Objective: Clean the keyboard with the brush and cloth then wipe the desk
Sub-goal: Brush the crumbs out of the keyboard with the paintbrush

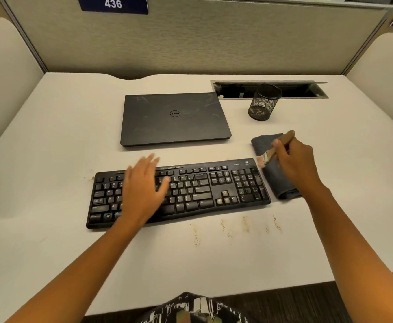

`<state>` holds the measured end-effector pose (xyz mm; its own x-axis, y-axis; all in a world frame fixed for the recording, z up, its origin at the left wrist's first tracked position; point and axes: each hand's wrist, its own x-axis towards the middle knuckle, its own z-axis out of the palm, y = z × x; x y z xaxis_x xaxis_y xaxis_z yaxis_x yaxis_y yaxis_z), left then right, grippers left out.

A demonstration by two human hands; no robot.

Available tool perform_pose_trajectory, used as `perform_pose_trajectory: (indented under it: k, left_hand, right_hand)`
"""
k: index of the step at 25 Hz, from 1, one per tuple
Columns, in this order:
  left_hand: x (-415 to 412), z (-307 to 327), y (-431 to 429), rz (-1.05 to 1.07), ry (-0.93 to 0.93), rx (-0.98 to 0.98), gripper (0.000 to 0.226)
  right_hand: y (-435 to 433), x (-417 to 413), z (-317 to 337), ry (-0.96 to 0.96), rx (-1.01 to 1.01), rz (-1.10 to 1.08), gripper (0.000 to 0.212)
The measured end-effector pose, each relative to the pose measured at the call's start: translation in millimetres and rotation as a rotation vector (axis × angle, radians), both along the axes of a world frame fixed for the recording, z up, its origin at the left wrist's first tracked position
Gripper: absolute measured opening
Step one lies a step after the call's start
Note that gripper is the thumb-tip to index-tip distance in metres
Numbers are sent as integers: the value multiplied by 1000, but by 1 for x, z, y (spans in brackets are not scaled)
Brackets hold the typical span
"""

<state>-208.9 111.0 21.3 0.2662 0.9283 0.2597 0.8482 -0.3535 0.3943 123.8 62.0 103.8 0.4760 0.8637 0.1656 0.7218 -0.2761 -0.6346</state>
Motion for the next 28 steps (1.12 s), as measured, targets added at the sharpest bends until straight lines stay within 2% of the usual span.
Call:
perform_pose_trajectory:
  k: [3,7,12,14,15,20,24,28]
  left_hand:
    - [38,-6,-3,-138,110,-30,72]
    - [61,-19,-8,-113,183,-116,87]
    - [61,-33,-12,-83,207,-99,82]
    - [59,-34,-12,-75,199,-84,79]
    - [58,-34,-12,-75,199,-79,78]
    - [57,-33,-13,-80,196,-65,76]
    - [55,-33,-13,-82,201,-55,75]
    - [53,-32,-13,-81,203,-46,74]
  right_hand:
    - [14,-2,-5,17,-45,59,32]
    - [15,-2,-10,57,-86,108,27]
    - [-35,-8,-4,78,-234,182,44]
    - [-51,-10,1,77,-316,211,43]
    - [-54,-10,3,92,-311,203,41]
    - [-21,9,-1,125,16,16,27]
    - [11,24,-9,223,-28,68,24]
    - [-28,19,-16,256,-70,56,26]
